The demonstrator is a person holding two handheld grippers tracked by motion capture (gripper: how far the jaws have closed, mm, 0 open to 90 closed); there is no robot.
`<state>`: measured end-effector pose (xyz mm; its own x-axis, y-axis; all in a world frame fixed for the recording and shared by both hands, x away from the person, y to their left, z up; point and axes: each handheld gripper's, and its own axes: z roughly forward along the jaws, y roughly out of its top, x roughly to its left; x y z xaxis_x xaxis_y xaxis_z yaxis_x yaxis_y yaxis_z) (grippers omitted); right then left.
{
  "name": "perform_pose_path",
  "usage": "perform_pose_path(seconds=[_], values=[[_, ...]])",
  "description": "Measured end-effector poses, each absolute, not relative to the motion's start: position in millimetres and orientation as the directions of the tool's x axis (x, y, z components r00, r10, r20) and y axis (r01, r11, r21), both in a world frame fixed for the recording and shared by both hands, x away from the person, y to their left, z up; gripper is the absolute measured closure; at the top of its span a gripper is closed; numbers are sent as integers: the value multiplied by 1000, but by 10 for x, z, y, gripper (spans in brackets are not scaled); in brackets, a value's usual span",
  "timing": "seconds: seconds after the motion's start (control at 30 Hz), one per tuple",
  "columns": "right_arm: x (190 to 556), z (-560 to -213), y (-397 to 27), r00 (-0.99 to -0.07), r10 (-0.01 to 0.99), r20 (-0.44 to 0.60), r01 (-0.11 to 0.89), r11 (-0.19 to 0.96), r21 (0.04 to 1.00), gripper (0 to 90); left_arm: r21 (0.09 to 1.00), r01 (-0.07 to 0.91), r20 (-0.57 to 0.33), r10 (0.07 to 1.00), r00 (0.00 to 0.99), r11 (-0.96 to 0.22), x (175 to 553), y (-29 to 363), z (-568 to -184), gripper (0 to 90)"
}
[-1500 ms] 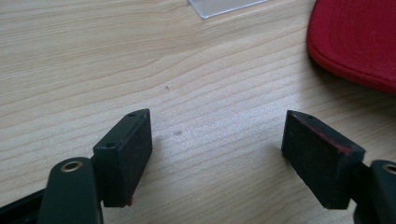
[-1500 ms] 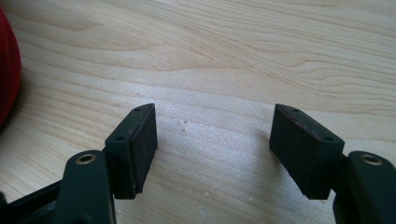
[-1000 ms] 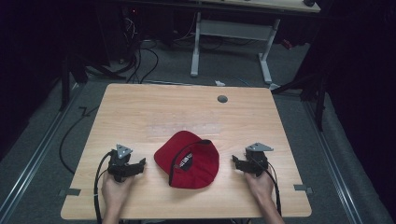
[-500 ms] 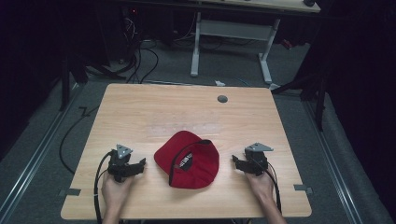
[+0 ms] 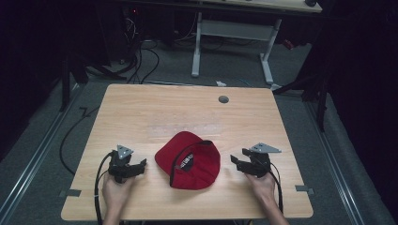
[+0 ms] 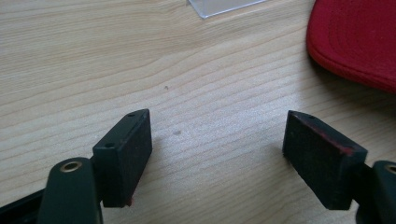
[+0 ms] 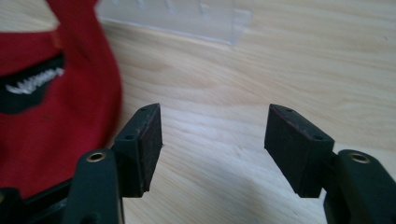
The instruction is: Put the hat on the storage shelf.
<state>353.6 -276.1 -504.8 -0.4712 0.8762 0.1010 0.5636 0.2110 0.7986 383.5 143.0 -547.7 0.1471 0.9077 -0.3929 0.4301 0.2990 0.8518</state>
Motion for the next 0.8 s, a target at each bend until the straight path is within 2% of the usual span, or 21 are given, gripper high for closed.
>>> perform_pose_path(seconds=[0.1, 0.27, 0.8], values=[[3522, -4919, -2666, -524, 846, 98, 515, 223, 827, 334, 851, 430, -394, 907, 147, 300, 3835, 1431, -5477, 244], [3583, -4900, -2542, -566, 815, 126, 515, 230, 825, 309, 851, 430, -394, 907, 147, 300, 3836, 1431, -5477, 244], [3856, -4822, -2108, -621, 773, 128, 534, 298, 791, 313, 851, 431, -394, 907, 149, 299, 3838, 1431, -5476, 245]])
